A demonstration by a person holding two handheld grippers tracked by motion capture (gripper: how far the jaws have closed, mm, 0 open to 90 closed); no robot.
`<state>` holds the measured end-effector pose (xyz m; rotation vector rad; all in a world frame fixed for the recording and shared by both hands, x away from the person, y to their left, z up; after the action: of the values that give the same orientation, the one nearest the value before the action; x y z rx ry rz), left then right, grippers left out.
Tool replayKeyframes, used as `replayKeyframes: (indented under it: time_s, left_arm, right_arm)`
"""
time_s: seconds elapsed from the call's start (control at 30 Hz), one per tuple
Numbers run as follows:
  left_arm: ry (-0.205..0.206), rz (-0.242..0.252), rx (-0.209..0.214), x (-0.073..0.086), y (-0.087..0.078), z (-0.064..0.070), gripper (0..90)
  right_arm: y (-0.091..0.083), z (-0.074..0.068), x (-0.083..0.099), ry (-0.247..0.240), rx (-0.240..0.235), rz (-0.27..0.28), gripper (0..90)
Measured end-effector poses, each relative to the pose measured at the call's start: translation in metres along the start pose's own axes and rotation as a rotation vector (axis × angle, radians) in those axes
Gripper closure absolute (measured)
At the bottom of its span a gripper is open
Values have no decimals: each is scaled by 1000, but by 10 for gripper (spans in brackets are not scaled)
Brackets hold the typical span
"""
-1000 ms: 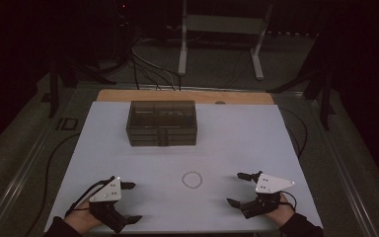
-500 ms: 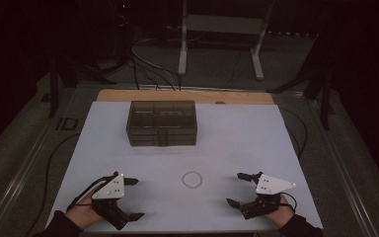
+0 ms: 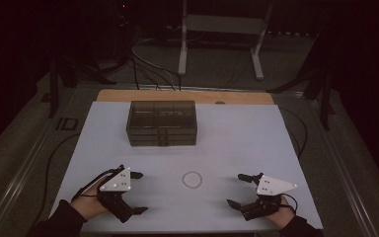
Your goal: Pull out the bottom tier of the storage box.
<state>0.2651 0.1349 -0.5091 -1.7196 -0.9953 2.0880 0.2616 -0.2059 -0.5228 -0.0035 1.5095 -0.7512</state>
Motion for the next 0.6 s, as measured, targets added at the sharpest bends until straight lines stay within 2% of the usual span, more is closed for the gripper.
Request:
replayKeyframes:
  time_s: [0.1,0.47,0.6]
  left_arm:
    - [-2,28,-20,-7,-2,-4,0]
    - [42,17,-27,-22,-4,-10,0]
    - [47,15,-35,-29,-6,-14,0]
  right_arm:
    - [0,-1,0,4,-5,-4,96]
    - [1,0,-1,7,-12,6,96]
    - [1,0,-2,11,-17,15,96]
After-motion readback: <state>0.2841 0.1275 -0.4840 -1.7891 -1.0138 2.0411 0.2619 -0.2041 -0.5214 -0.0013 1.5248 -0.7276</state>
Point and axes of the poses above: each handheld gripper's, and its own axes: y roughly forward along the jaws, x roughly out of its underside, z roughly to its right, the point moved 7 cm from there along y, roughly forward along the jaws, and after that the axes turned 8 degrees about -y, right-handed, at the moved point
